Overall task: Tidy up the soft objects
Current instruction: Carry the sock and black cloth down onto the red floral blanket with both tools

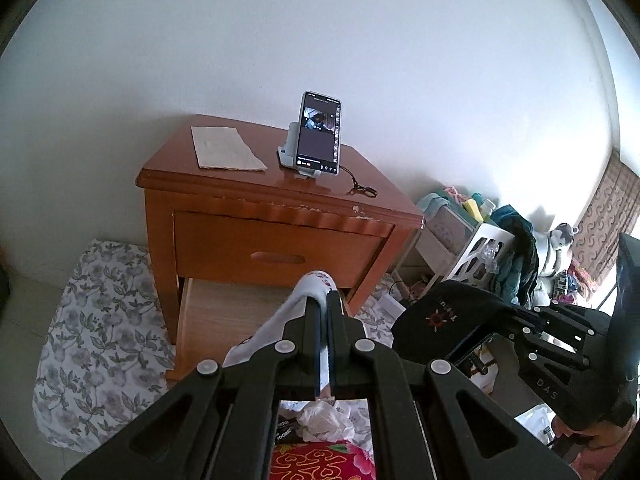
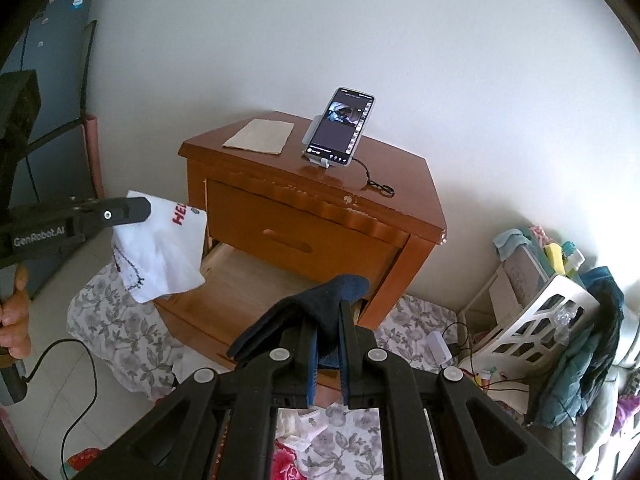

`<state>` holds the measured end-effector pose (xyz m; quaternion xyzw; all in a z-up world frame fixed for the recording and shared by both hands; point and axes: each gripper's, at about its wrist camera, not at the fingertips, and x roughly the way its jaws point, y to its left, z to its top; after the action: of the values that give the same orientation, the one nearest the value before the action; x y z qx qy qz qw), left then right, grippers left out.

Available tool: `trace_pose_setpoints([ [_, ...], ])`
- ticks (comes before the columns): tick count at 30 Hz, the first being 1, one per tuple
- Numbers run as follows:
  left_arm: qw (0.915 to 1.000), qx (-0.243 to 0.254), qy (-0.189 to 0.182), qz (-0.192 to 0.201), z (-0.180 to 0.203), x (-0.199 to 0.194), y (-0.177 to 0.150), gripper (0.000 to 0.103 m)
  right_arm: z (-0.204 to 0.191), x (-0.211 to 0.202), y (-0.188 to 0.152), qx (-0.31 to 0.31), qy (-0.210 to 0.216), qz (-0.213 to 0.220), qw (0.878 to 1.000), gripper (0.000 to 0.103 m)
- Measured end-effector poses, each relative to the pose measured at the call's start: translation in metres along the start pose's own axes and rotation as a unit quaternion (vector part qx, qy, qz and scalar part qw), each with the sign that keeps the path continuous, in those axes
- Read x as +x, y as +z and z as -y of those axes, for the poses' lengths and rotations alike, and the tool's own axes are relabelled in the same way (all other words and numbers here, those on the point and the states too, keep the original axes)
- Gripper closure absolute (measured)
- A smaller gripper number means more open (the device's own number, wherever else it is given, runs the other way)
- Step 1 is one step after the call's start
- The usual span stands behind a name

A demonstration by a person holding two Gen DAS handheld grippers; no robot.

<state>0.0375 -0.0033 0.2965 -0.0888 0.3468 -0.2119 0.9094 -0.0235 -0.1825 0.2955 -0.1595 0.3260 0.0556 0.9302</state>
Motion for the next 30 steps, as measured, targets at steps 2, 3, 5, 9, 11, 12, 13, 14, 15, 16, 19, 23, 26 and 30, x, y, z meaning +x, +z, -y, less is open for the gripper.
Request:
trace_pose_setpoints([
  [2, 1.0000, 0.001, -0.001, -0.004, -0.001, 0.002, -0.005, 0.101, -0.002, 0.001, -0.004, -0.001, 0.004, -0.001, 1.000, 0.094],
  [3, 1.0000, 0.001, -0.001, -0.006, -0.001, 0.003, -0.007, 0.101, -0.003, 0.003, -0.007, -0.002, 0.006, -0.004, 1.000, 0.094],
  [5, 0.9999, 0.000, -0.004, -0.015, -0.003, 0.010, -0.015, 0.101, -0.005, 0.008, -0.011, -0.004, 0.009, -0.011, 1.000, 0.094],
  [9, 0.9992, -0.007, -0.010, -0.039, -0.010, 0.031, -0.034, 0.101, -0.011, 0.026, -0.027, -0.005, 0.017, -0.033, 0.999, 0.094],
  [11, 0.9984, -0.013, -0.014, -0.053, -0.014, 0.042, -0.044, 0.101, -0.013, 0.037, -0.035, -0.001, 0.023, -0.046, 0.999, 0.094],
  [12, 0.9979, -0.015, -0.018, -0.061, -0.016, 0.048, -0.050, 0.101, -0.014, 0.044, -0.041, 0.002, 0.027, -0.054, 0.998, 0.094],
  [13, 0.9972, -0.019, -0.019, -0.069, -0.019, 0.054, -0.057, 0.101, -0.016, 0.053, -0.047, 0.004, 0.032, -0.064, 0.997, 0.094],
  [14, 0.9966, -0.022, -0.019, -0.077, -0.020, 0.061, -0.063, 0.101, -0.018, 0.062, -0.053, 0.006, 0.036, -0.073, 0.997, 0.094],
  [15, 0.9959, -0.023, -0.018, -0.086, -0.022, 0.067, -0.069, 0.101, -0.020, 0.069, -0.059, 0.008, 0.040, -0.080, 0.996, 0.094],
  [16, 0.9951, -0.025, -0.018, -0.093, -0.023, 0.073, -0.075, 0.101, -0.022, 0.075, -0.064, 0.009, 0.044, -0.088, 0.995, 0.094],
  [19, 0.9937, -0.024, -0.013, -0.108, -0.025, 0.088, -0.092, 0.101, -0.028, 0.098, -0.081, 0.013, 0.055, -0.113, 0.992, 0.094],
  [23, 0.9914, -0.029, -0.010, -0.127, -0.031, 0.104, -0.114, 0.101, -0.036, 0.122, -0.104, 0.021, 0.068, -0.141, 0.987, 0.094],
  [26, 0.9891, -0.038, -0.010, -0.142, -0.036, 0.116, -0.129, 0.101, -0.038, 0.138, -0.120, 0.026, 0.072, -0.160, 0.984, 0.094],
  [30, 0.9875, -0.046, -0.007, -0.151, -0.042, 0.129, -0.144, 0.101, -0.042, 0.156, -0.136, 0.031, 0.070, -0.180, 0.981, 0.094],
])
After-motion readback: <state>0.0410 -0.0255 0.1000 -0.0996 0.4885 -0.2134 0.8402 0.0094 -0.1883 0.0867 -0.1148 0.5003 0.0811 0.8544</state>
